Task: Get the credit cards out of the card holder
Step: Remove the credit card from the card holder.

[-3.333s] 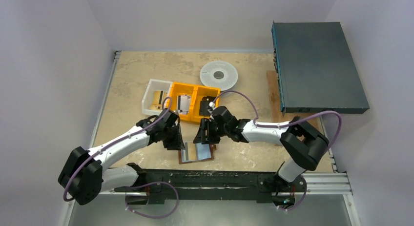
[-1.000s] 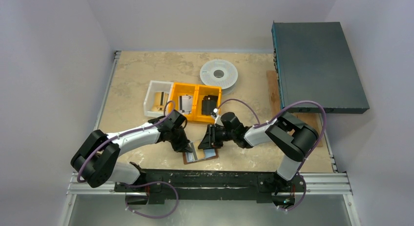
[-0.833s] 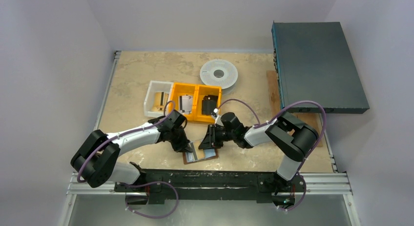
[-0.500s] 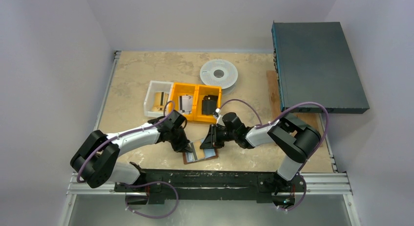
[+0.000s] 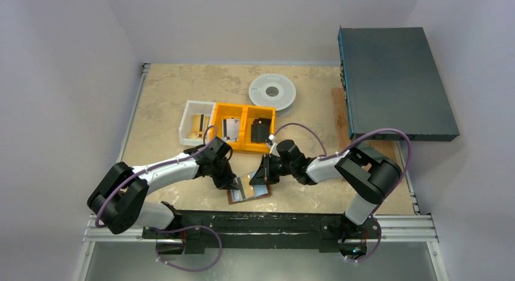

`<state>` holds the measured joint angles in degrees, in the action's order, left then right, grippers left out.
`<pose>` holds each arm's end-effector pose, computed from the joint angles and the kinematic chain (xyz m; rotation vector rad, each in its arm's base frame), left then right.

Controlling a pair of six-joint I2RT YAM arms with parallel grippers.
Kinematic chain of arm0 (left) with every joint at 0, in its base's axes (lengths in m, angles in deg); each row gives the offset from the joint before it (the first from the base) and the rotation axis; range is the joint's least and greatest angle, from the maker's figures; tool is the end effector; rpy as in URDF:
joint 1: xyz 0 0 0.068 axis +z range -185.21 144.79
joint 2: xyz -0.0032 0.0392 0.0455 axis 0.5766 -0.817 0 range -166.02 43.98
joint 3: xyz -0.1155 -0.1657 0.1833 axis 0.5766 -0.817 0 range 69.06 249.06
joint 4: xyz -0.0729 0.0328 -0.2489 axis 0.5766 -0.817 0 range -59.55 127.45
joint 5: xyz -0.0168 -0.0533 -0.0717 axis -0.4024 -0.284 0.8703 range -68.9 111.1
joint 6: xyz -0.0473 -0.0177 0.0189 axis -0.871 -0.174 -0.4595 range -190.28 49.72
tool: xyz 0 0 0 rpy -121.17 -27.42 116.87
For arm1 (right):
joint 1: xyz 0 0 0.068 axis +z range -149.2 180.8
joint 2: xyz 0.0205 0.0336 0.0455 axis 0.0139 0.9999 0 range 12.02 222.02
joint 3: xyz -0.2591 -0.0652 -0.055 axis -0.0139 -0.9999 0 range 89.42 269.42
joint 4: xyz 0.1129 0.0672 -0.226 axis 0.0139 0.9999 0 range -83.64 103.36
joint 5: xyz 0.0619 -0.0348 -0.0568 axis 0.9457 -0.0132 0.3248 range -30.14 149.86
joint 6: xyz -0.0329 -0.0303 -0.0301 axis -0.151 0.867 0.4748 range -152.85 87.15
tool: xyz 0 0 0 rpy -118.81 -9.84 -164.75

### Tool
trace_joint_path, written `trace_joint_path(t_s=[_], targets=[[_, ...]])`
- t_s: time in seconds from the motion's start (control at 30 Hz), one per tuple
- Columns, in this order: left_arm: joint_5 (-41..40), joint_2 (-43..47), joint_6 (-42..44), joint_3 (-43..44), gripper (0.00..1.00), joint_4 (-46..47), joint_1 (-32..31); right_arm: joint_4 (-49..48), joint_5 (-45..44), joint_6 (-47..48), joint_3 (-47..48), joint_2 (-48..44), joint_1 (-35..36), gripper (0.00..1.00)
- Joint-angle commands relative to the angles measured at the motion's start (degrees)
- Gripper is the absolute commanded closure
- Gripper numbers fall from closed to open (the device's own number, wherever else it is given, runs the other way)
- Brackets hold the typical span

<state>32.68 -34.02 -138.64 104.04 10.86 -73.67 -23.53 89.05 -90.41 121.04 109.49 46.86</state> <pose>0.1703 -0.1443 0.1464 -0.7277 2.9394 -0.6202 0.1917 0.2239 0.1146 -0.0816 2.5765 1.4355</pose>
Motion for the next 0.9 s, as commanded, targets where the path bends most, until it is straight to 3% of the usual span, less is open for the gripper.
trace_joint_path(t_s=[0.0, 0.47, 0.63, 0.73, 0.87], targets=[[-13.9, -3.0, 1.7, -3.4, 1.00, -8.6, 0.0, 2.5, -3.2, 1.0, 0.7, -3.9, -0.2, 1.00], [-16.1, -2.6, 2.0, -3.8, 1.00, -10.5, 0.7, 9.7, -7.5, 3.3, 1.3, -6.6, -0.2, 1.00], [-15.5, -3.5, 2.4, -3.2, 1.00, -10.0, 0.7, 5.8, -4.8, 3.2, 1.6, -4.3, -0.1, 0.71], [-15.2, -3.7, 2.5, -3.0, 1.00, -9.7, 0.7, 5.0, -3.9, 3.0, 1.9, -3.2, -0.1, 0.66], [-15.1, -3.9, 2.7, -2.7, 1.00, -9.4, 0.7, 3.5, -2.5, 2.6, 2.2, -1.5, 0.0, 0.67]])
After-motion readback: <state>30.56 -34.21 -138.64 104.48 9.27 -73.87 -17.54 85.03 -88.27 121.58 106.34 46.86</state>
